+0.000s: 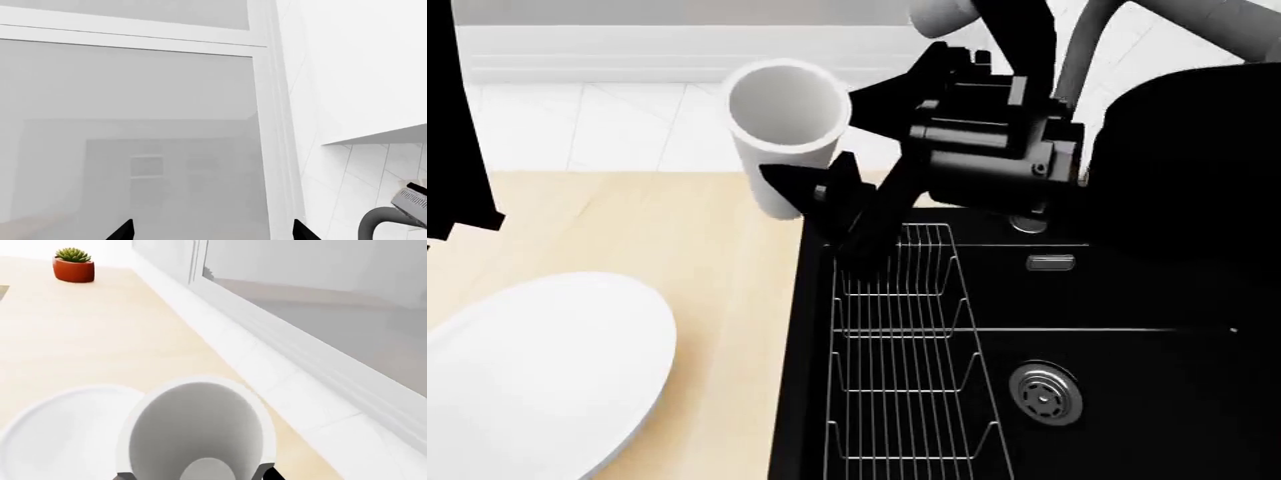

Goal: Pick the cup and bowl from the sink and place them on the counter for drying.

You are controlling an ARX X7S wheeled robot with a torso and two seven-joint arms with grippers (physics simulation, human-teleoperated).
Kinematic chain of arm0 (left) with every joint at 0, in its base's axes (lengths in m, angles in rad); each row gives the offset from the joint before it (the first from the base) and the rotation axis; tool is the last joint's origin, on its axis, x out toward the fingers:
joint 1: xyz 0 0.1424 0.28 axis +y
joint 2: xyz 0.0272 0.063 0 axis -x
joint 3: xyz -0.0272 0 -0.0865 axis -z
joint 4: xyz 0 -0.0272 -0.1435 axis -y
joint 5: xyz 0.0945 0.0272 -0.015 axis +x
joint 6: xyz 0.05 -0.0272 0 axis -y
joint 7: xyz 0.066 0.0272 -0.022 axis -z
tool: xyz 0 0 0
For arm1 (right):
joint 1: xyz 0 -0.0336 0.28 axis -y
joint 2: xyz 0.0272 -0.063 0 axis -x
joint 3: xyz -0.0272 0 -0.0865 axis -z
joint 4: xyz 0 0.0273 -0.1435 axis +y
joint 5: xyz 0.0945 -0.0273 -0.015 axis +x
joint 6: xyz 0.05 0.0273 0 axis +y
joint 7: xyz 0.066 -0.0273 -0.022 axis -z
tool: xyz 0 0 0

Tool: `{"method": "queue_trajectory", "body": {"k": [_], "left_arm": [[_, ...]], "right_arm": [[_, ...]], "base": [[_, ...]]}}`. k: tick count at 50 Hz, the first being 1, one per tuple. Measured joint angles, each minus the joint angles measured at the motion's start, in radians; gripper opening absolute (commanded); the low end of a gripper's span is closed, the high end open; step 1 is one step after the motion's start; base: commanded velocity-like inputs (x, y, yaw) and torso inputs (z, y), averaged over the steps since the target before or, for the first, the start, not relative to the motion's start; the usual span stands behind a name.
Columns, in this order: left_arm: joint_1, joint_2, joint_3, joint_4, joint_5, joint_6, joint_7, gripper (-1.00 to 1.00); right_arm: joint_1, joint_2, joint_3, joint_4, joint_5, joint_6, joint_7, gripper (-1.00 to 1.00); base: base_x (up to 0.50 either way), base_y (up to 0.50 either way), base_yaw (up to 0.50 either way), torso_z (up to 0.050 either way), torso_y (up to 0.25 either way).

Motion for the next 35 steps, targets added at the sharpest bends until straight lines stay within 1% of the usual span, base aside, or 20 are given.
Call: {"method": "queue_trajectory", "body": {"k": [17, 18, 20, 23, 27, 31, 35], "left_arm": [[0.022, 0.000, -0.016, 0.000, 0.004, 0.002, -0.003, 1.00], [0.030, 0.014, -0.033, 0.000, -0.004, -0.012, 0.000, 1.00], [0.085, 0.063, -0.102, 0.002, -0.031, -0.078, 0.018, 1.00], [0.185, 0.128, -0.262, 0.005, -0.068, -0.177, 0.044, 1.00], [0.266, 0.190, -0.449, 0.008, -0.101, -0.271, 0.068, 1.00], [0.318, 0.231, -0.573, 0.010, -0.124, -0.334, 0.085, 1.00], [0.353, 0.260, -0.660, 0.012, -0.140, -0.378, 0.096, 1.00]], "right_arm": [[-0.048, -0.161, -0.070, 0.126, -0.085, -0.033, 0.006, -1.00], [-0.051, -0.168, -0.073, 0.131, -0.088, -0.035, 0.008, -1.00], [-0.059, -0.180, -0.078, 0.139, -0.093, -0.039, 0.013, -1.00], [-0.072, -0.195, -0.086, 0.148, -0.099, -0.044, 0.021, -1.00], [-0.093, -0.211, -0.095, 0.158, -0.104, -0.051, 0.031, -1.00], [-0.118, -0.223, -0.103, 0.164, -0.105, -0.058, 0.043, -1.00], [-0.146, -0.231, -0.109, 0.166, -0.103, -0.067, 0.054, -1.00]], "base": [[0.00, 0.00, 0.00, 0.000, 0.000], [0.00, 0.00, 0.00, 0.000, 0.000], [0.00, 0.00, 0.00, 0.000, 0.000], [0.00, 0.00, 0.00, 0.000, 0.003], [0.00, 0.00, 0.00, 0.000, 0.000], [0.00, 0.00, 0.00, 0.000, 0.000], [0.00, 0.00, 0.00, 0.000, 0.000]]}}
